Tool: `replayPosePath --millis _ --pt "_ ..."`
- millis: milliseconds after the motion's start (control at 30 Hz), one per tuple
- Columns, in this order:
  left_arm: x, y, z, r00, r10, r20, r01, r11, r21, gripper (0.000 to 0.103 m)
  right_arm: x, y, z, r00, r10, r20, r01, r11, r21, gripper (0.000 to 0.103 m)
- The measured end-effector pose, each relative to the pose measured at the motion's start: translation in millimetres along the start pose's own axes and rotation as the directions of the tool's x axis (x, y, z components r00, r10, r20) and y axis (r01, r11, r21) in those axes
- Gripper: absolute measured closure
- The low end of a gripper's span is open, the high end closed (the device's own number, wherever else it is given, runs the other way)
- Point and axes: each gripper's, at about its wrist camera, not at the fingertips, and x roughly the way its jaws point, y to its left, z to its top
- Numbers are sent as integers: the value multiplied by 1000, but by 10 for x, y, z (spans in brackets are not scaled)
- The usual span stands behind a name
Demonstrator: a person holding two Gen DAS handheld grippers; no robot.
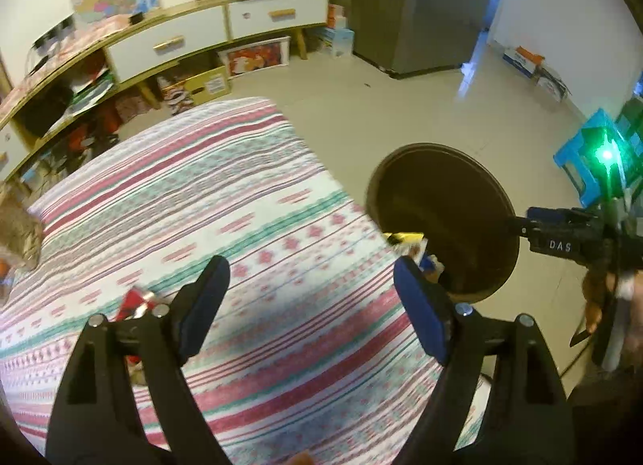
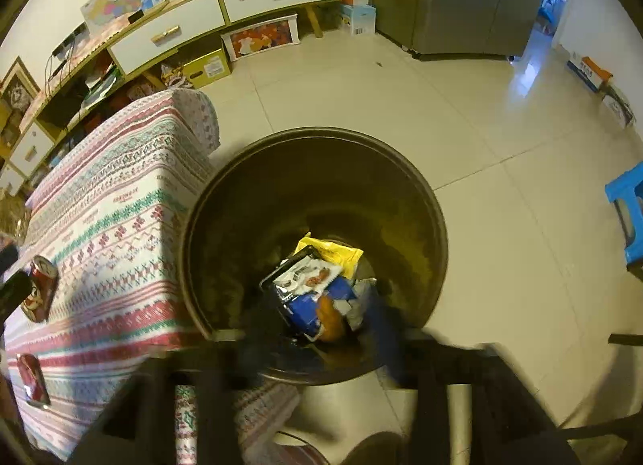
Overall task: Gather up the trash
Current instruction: 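Open the left tool over the bin while the right tool releases the bread roll, then move both tools back over the table toward the two cans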
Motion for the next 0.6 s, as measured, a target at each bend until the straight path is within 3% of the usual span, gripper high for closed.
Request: replayPosePath --millis 433,600 --pt "-610 957 -584 999 42 -12 -43 991 -129 12 -326 444 -72 998 58 5 -58 998 9 30" --pt "-686 1353 -879 995 72 -74 -86 975 -204 11 -497 767 -141 999 45 20 -44 997 -63 29"
